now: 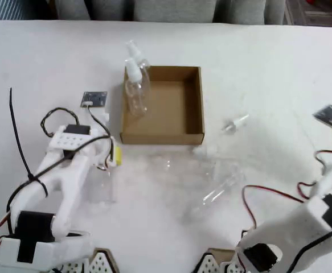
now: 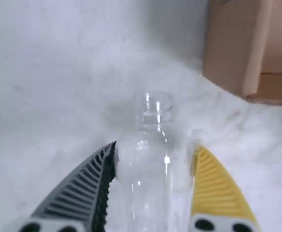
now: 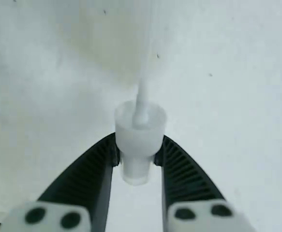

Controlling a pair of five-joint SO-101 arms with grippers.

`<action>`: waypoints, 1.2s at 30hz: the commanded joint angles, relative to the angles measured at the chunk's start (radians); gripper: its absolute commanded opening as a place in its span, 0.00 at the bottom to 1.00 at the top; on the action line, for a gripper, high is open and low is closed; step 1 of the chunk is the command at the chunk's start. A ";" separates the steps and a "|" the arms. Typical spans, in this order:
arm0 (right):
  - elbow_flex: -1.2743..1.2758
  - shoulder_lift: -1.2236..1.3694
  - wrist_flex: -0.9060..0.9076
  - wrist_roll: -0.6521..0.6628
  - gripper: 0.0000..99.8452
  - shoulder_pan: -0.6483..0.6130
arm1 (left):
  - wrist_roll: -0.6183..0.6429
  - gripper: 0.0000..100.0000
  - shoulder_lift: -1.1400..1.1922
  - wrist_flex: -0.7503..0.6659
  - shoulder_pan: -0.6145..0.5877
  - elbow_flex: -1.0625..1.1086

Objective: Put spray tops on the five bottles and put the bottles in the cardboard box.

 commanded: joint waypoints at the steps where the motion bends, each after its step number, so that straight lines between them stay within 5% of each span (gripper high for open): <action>1: -0.083 0.047 0.013 0.063 0.19 0.081 | -0.009 0.02 -0.041 -0.023 -0.012 -0.006; 4: -0.123 0.114 -0.013 0.063 0.32 0.108 | -0.009 0.02 -0.041 -0.023 -0.010 -0.006; 7: -0.164 0.159 -0.016 0.063 0.33 0.128 | -0.009 0.02 -0.041 -0.023 -0.010 -0.006; 11: -0.219 0.170 0.008 -0.029 0.24 0.159 | -0.009 0.02 -0.041 -0.023 -0.012 -0.006; 16: -0.327 0.170 0.093 -0.362 0.01 0.216 | -0.009 0.02 -0.041 -0.023 -0.012 -0.006; 19: -0.354 0.170 0.163 -0.496 0.04 0.259 | -0.009 0.02 -0.039 -0.023 -0.010 -0.006; 36: -0.144 0.170 0.257 -0.569 0.02 0.255 | -0.009 0.02 -0.039 -0.023 -0.012 -0.006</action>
